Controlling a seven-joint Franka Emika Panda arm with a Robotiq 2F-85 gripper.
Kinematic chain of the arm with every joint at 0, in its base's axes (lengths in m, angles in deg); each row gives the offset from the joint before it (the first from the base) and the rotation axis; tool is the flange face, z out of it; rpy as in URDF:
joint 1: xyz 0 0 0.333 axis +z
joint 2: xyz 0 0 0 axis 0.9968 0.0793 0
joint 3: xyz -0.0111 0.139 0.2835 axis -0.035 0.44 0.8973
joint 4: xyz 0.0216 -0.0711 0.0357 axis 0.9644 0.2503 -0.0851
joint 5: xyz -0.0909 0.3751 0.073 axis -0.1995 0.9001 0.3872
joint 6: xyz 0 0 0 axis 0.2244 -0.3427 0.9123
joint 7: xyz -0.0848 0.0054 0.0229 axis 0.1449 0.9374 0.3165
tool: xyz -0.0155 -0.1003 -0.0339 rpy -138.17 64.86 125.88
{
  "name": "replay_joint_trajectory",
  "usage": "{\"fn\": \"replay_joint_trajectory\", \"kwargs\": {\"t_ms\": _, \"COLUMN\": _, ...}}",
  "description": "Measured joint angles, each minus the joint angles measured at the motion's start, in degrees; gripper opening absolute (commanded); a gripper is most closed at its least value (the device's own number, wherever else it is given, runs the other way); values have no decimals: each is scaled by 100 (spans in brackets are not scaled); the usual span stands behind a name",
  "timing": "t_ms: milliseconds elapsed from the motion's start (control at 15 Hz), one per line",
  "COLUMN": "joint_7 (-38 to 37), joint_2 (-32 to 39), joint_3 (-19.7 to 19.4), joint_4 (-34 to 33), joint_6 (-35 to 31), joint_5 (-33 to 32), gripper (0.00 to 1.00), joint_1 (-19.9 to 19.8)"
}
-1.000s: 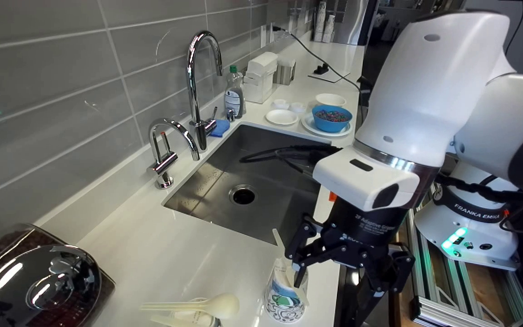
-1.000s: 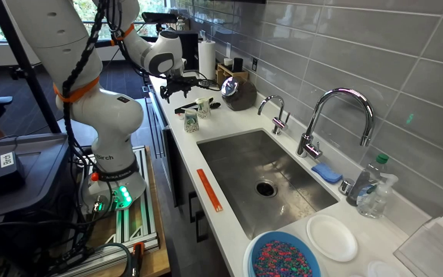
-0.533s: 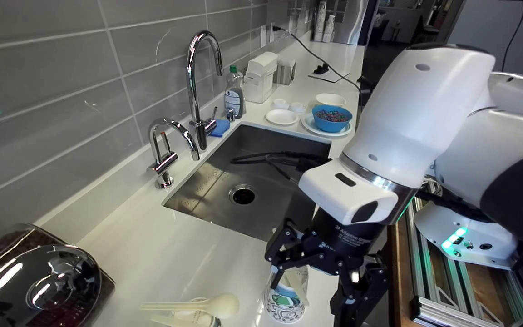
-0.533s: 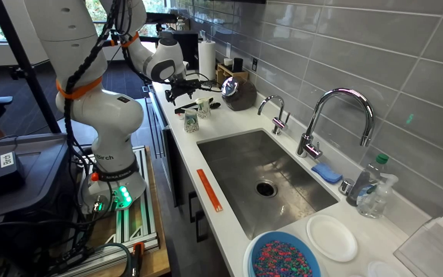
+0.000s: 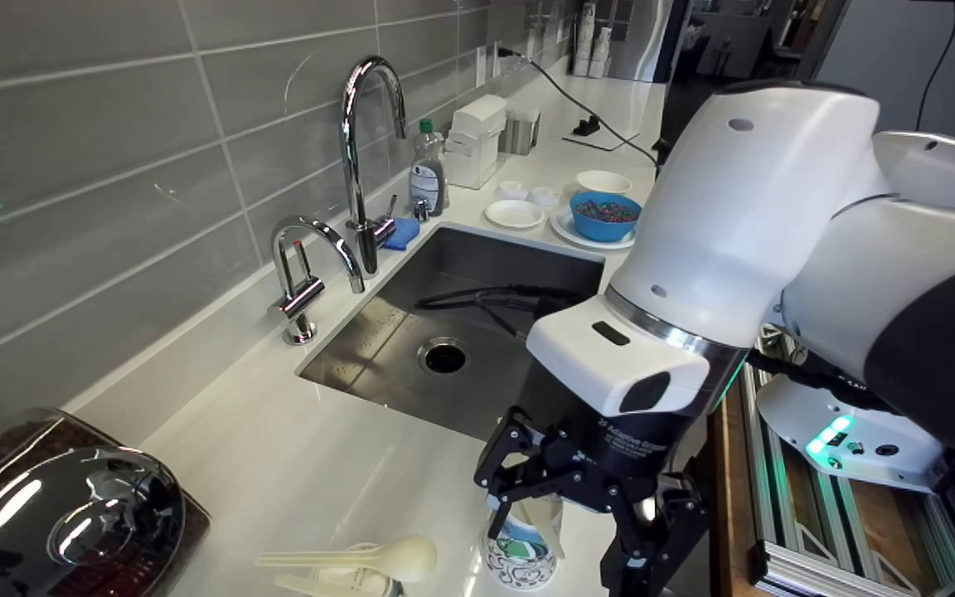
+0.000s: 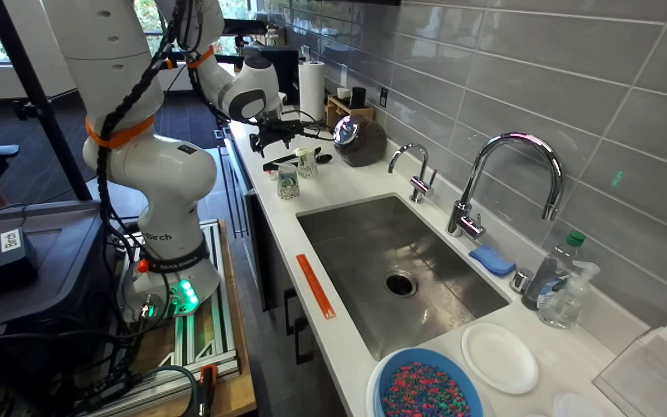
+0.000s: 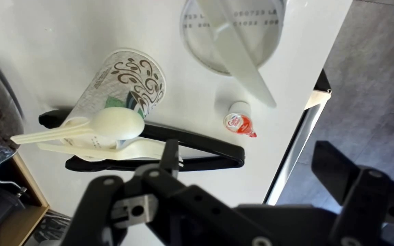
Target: Put the knife on the counter top and two pieces of cutlery in the sink
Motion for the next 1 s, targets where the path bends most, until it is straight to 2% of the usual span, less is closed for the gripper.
{"fn": "replay_joint_trajectory", "kwargs": {"t_ms": 200, "joint_7": 2, "joint_2": 1, "joint_3": -1, "joint_4": 0, "joint_6": 0, "joint_5": 5, "gripper": 100, "joint_1": 1}}
{"fn": "replay_joint_trajectory", "kwargs": {"t_ms": 333, "joint_7": -154, "joint_2": 1, "joint_3": 0, "joint_4": 22, "joint_6": 0, "joint_5": -237, "gripper": 100, "joint_1": -63}}
{"fn": "replay_joint_trajectory", "kwargs": {"t_ms": 733, "joint_7": -1093, "joint_2": -4, "joint_3": 7, "joint_4": 259, "joint_6": 0, "joint_5": -1995, "gripper": 100, "joint_1": -634}}
{"fn": "replay_joint_trajectory", "kwargs": {"t_ms": 933, "joint_7": -1429, "joint_2": -44, "joint_3": 109, "joint_4": 275, "joint_6": 6, "joint_5": -2568, "gripper": 100, "joint_1": -917}}
{"fn": "replay_joint_trajectory", "kwargs": {"t_ms": 1000, "joint_7": -1490, "joint_2": -59, "joint_3": 111, "joint_4": 273, "joint_6": 9, "joint_5": -2671, "gripper": 95, "joint_1": -945}}
